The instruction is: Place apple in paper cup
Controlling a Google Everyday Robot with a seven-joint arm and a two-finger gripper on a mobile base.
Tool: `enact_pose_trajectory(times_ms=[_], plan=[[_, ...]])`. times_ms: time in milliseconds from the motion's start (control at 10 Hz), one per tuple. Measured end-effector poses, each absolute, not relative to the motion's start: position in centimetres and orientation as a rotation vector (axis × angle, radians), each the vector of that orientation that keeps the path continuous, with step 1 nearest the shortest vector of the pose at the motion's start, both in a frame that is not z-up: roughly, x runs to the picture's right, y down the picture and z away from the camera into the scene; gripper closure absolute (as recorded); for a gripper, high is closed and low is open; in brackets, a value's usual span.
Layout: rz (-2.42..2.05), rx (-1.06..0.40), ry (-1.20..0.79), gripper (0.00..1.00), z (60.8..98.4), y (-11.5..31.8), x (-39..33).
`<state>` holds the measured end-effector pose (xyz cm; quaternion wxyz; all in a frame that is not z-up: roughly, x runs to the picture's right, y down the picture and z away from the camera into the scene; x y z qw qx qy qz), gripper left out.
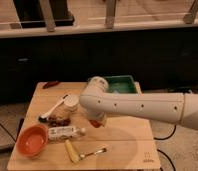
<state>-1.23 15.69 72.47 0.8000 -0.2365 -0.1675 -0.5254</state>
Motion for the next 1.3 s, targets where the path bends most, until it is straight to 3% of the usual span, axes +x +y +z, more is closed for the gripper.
enact_pose_trajectory(times_ms=[1300], plan=[[-1.268,-0.447,-0.410,0.98,74.6,9.8,-5.9]])
